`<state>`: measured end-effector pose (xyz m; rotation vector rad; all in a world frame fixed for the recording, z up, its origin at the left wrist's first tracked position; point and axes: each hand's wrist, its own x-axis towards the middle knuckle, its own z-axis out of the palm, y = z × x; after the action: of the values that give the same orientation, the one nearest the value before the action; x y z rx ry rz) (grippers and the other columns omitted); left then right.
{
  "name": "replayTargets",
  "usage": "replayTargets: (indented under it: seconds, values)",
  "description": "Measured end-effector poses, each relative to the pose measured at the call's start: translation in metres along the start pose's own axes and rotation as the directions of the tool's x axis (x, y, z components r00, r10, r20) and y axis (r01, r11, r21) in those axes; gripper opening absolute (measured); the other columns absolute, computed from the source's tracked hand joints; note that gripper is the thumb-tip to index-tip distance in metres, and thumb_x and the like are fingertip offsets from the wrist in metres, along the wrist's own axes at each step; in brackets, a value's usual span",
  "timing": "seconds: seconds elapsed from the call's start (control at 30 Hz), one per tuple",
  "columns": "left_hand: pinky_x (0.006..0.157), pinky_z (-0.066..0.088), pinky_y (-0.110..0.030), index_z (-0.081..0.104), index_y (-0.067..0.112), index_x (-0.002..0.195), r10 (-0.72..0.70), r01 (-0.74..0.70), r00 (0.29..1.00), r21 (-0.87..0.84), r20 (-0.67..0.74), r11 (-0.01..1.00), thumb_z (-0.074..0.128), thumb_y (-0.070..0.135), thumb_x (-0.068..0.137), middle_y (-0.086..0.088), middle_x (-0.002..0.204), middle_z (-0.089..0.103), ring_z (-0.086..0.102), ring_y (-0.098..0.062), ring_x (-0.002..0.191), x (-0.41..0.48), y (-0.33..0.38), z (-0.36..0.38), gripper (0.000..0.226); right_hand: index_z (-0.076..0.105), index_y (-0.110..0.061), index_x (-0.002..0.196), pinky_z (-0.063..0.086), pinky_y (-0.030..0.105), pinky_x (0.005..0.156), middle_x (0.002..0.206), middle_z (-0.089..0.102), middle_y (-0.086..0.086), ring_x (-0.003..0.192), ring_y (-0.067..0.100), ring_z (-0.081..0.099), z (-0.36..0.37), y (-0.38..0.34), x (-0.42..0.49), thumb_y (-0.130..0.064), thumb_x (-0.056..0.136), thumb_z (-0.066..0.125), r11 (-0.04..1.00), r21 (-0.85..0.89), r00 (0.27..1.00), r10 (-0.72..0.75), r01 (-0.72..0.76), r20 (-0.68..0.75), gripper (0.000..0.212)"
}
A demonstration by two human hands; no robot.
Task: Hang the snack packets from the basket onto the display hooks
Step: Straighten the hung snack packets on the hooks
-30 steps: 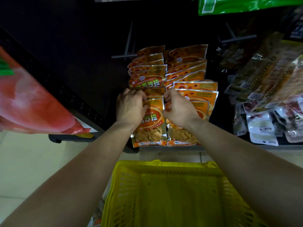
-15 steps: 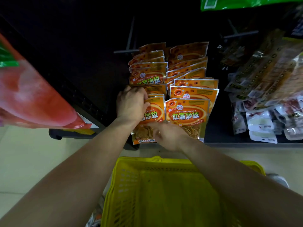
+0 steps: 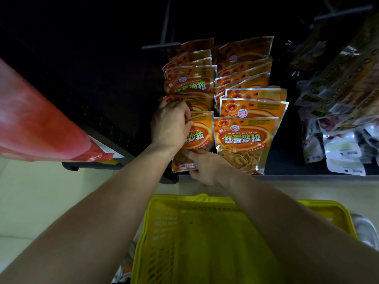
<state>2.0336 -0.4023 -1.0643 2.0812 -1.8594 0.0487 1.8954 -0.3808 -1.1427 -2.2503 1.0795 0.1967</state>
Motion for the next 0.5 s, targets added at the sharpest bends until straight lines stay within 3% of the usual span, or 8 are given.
replayTargets:
  seconds: [0.1,0.37,0.5]
  values:
    - [0.077,0.042,-0.032,0.059,0.031,0.087,0.003,-0.003,1.000,0.007,0.029,1.000,0.083,0.040,0.075,0.004,0.100,0.067,0.056,-0.024,0.110,-0.001,0.000,-0.003,0.028,0.003,-0.043,0.154,0.044,0.046,0.105,0.158,0.028,0.011,0.134,0.038,0.043,-0.001,-0.005,-0.004,-0.040,0.092,0.056,1.000,0.017,0.998,0.009,-0.010,0.068,0.082]
    - [0.092,0.050,-0.042,0.063,0.024,0.103,0.010,-0.009,0.998,-0.015,0.070,1.000,0.077,0.029,0.082,-0.001,0.117,0.059,0.051,-0.028,0.117,-0.009,0.006,-0.023,0.026,0.029,-0.038,0.152,0.043,0.041,0.105,0.152,0.043,0.002,0.134,0.027,0.045,-0.025,-0.006,-0.033,-0.039,0.095,0.055,1.000,0.015,0.998,-0.023,0.022,0.055,0.062]
    - [0.093,0.050,-0.043,0.060,0.024,0.111,0.022,-0.019,0.996,-0.033,0.082,0.999,0.077,0.029,0.082,-0.001,0.123,0.055,0.050,-0.026,0.119,-0.013,0.010,-0.035,0.034,0.041,-0.037,0.143,0.048,0.044,0.100,0.144,0.048,-0.001,0.128,0.026,0.049,-0.041,0.003,-0.056,-0.039,0.092,0.058,0.999,-0.030,0.995,0.010,-0.013,-0.104,0.054]
